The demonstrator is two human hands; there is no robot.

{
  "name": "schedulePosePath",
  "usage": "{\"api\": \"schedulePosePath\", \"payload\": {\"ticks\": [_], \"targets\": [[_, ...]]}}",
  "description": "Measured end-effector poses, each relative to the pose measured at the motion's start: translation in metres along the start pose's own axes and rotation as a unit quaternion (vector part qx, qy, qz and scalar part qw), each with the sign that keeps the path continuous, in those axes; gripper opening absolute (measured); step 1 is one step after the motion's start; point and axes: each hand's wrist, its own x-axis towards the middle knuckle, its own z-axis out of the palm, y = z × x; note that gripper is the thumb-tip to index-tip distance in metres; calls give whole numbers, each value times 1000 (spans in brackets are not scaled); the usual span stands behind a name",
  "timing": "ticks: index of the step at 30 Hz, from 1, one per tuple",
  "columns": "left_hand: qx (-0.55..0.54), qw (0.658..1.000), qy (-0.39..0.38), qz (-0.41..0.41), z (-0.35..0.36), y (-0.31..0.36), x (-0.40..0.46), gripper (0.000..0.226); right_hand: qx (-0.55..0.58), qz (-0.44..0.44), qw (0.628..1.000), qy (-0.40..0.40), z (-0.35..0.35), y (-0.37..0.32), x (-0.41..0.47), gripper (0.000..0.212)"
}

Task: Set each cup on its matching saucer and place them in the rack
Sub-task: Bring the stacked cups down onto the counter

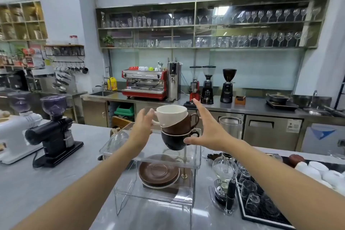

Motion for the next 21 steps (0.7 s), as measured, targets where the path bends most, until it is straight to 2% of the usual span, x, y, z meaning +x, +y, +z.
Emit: {"api": "schedulePosePath", "payload": {"ticks": [2,5,10,21], "targets": [[-94,995,5,-44,8,0,5,61,4,-15,1000,6,0,2,5,127],[-213,972,17,-94,18,2,5,51,10,-11,1000,-3,5,13,13,128],[-290,944,31,-156,28,-2,13,65,41,-9,999,-6,11,23,17,127],[-388,897,13,-210,38,-12,32,84,69,-16,997,-4,25,36,27,124]]}}
